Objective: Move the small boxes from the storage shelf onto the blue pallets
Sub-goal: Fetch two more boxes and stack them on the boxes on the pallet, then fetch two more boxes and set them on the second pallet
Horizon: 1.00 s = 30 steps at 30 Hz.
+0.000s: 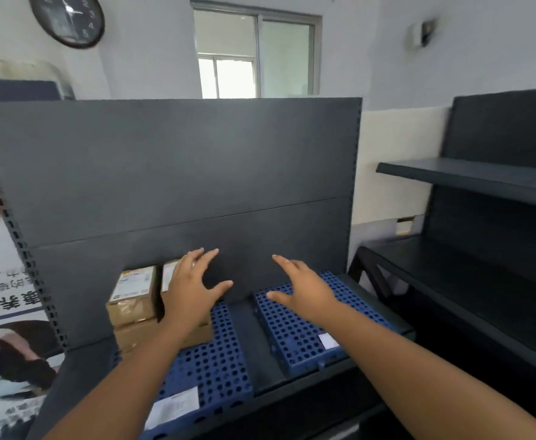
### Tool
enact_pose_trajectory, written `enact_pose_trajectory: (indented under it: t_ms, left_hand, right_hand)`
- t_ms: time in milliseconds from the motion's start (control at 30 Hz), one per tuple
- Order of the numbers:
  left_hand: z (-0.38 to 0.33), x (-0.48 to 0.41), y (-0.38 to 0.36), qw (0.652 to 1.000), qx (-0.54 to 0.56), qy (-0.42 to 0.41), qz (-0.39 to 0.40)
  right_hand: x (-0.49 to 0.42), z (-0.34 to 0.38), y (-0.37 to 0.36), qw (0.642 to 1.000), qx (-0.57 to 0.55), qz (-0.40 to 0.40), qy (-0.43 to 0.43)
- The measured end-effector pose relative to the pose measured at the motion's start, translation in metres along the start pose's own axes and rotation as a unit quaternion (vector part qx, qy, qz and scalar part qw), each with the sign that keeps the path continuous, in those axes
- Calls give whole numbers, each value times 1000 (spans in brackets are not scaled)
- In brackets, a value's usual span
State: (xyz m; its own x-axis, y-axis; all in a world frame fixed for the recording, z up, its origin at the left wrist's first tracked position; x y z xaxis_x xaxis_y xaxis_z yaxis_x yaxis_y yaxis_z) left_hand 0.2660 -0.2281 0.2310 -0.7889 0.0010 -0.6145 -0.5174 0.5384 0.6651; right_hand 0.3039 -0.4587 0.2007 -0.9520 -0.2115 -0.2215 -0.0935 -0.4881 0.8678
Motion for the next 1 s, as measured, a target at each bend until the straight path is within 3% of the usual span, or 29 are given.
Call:
enact_pose_trajectory:
  t_ms: [200, 467, 700, 1000]
  left_hand:
    - [-144, -1, -85, 990, 69, -90, 87]
    - [-333, 37, -188, 949, 158, -206, 177]
    - [-534, 125, -256, 879, 239, -331, 248]
    - [-720, 252, -276, 787, 317, -418, 323]
  right_hand:
    - [75, -95, 98, 994, 31, -77, -64]
    - [212, -226, 197, 967, 75, -159, -186]
    - [403, -337, 293, 892, 154, -221, -362]
    - [642, -383, 375, 789, 191, -256, -524]
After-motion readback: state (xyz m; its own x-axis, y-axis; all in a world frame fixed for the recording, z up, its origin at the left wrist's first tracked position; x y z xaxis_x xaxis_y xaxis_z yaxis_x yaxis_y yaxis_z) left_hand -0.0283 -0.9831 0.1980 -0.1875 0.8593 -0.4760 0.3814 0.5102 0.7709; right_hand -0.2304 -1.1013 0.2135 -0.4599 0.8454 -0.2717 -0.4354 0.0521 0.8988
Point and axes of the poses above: each hand's wrist, its own x-axis away from the middle knuckle, its own y-axis out of the back of the hand, z = x × y, the point moved 10 cm from there along -x, towards the middle knuckle, and after that the axes turned 8 degrees about -y, right-handed, at the moved point
